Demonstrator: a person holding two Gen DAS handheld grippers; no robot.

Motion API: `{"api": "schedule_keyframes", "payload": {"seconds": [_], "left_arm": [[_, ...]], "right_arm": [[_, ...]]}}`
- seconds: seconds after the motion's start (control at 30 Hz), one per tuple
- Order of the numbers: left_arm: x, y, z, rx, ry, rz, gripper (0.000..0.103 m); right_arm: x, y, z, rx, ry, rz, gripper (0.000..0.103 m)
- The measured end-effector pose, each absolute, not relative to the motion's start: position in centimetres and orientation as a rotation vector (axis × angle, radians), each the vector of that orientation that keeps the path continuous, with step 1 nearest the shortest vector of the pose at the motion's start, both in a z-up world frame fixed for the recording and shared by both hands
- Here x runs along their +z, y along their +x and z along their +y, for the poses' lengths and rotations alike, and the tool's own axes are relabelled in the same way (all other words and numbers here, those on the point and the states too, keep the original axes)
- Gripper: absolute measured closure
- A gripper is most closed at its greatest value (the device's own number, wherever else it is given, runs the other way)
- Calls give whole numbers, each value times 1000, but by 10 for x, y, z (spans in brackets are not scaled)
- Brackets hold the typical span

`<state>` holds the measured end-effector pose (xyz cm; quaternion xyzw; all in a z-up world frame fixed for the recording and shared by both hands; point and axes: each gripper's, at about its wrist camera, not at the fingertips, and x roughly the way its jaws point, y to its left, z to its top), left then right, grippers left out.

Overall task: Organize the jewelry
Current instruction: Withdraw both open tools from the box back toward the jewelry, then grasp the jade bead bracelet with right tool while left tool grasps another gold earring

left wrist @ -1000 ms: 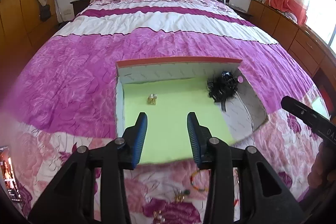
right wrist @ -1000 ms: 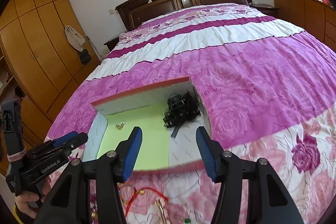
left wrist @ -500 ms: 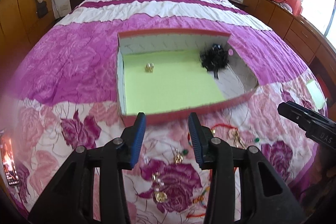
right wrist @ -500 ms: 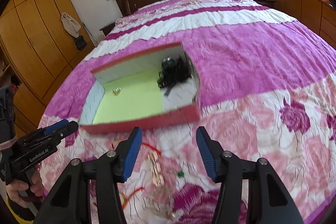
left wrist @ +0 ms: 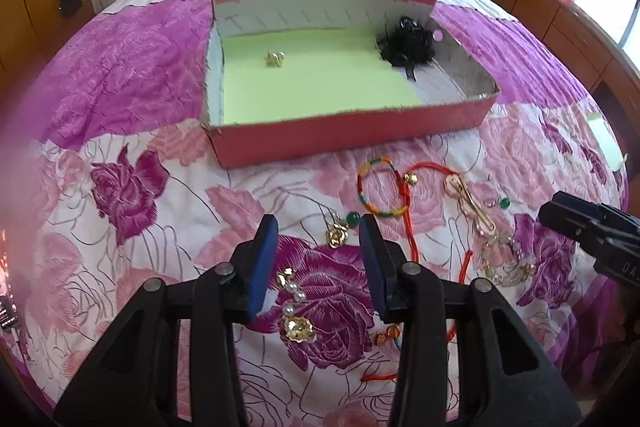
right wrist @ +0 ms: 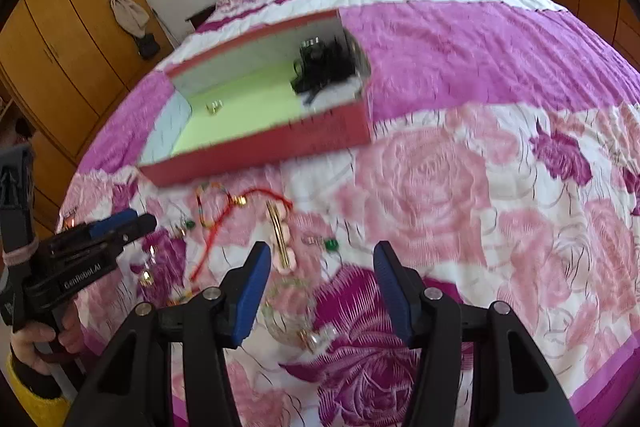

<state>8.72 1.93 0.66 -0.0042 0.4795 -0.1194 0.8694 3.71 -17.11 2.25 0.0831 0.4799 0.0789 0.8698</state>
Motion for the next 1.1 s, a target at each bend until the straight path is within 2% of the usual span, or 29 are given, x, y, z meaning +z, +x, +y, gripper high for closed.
{"api": "schedule_keyframes", "payload": {"seconds": [0.17,0.43,0.6,0.73,0.8,1.1], "left_arm": [[-3,86,13,-254,12,1020,69],[-20,88,8,-263,30,1043,70],[-29,91,7,-256,30,1043,72],[-31,94,7,-250,26,1039,85],[-32,94,8,-254,24,1042,97],[-21,82,9,-288,-2,1022,98]], "right_arm": [[9,32,-170,177,154,1055,48],[-16,28,-160,206,111,1131,64],[-24,27,-154,218,75,1139,69],[-27,27,-154,231,85,1141,78],[-27,27,-153,237,79,1138,82],[-20,17,-158,246,131,1086,88]]}}
